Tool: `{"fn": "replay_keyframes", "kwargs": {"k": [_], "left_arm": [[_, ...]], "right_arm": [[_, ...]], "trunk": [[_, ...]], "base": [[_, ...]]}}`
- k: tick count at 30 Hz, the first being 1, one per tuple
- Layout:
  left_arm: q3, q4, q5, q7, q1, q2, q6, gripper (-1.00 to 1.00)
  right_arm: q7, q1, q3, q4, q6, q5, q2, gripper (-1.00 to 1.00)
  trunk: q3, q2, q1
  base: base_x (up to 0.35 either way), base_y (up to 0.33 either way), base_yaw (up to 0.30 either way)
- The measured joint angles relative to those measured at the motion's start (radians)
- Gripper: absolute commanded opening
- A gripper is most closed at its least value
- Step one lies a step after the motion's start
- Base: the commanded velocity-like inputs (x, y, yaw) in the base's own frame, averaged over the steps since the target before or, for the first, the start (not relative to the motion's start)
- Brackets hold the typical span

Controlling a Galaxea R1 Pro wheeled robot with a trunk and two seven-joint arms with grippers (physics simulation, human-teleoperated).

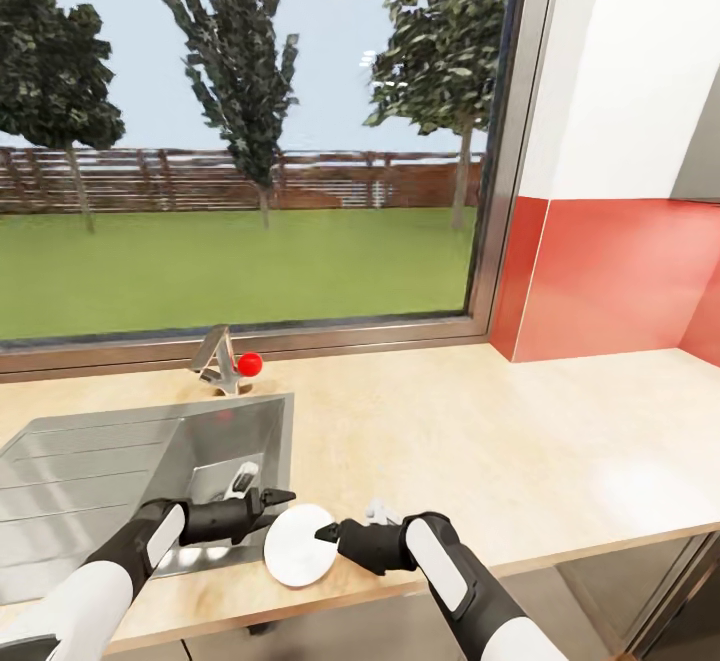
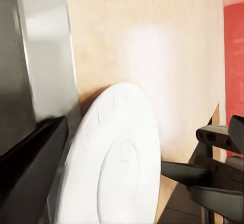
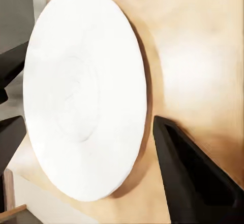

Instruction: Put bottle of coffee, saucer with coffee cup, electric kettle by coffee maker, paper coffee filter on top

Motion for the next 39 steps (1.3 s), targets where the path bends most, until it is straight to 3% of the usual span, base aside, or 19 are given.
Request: {"fn": "replay_keyframes", "kwargs": {"k": [8,21,39], "left_arm": [[-0.002,0.0,-0.003,0.0,0.001,0.0,0.0,1.0],[-0.005,0.001,-0.003,0.0,0.006,-0.014,0.0,1.0],[-0.009,-0.003,-0.01,0.003,0.022,-0.014,0.001,1.0]], "right_arm": [[0.001,0.0,0.03,0.016,0.0,0.0,0.0,1.0],[0.001,0.0,0.032,0.016,0.0,-0.002,0.0,1.0],[0.001,0.0,0.031,0.016,0.0,-0.001,0.0,1.0]], "trunk": [[0.0,0.0,0.0],[0.0,0.0,0.0],[0.0,0.0,0.0]], "base": [[0.0,0.0,0.0],[0.0,0.0,0.0],[0.0,0.0,0.0]]}}
